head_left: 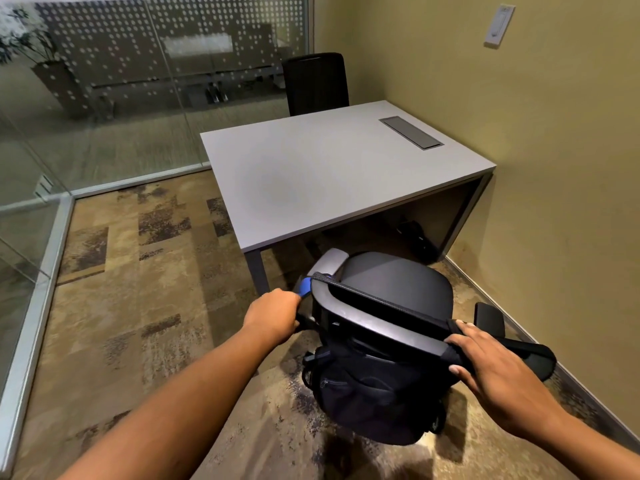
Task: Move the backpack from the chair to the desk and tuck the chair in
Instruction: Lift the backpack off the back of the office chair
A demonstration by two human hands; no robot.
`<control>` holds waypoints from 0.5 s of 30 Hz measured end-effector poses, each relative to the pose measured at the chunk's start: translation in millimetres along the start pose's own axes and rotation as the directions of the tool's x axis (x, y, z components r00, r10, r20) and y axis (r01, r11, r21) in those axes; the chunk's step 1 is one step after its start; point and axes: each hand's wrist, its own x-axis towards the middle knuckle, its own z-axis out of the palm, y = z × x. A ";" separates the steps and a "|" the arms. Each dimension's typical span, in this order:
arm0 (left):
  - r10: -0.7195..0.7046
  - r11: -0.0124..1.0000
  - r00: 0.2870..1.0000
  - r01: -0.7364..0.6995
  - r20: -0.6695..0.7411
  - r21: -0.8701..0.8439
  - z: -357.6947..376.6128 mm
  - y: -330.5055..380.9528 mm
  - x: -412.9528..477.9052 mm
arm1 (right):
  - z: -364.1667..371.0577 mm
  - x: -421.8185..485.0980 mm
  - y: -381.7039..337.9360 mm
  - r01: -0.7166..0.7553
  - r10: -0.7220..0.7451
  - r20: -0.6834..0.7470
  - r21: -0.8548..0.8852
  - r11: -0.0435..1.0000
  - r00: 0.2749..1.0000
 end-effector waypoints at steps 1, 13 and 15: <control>-0.014 0.999 0.999 0.015 0.034 -0.030 6.3 -0.9 -3.1 | 1.2 0.2 -1.4 -0.001 0.001 -0.004 0.004 1.000 1.000; 0.156 0.963 0.970 -0.192 -0.189 -0.190 30.8 35.8 -54.9 | -4.0 11.1 -25.4 -0.022 0.021 0.067 0.015 1.000 0.998; 0.166 0.955 0.963 -0.210 -0.211 -0.208 36.2 39.6 -65.5 | -16.8 17.1 -25.3 -0.005 0.012 0.125 -0.055 0.998 0.992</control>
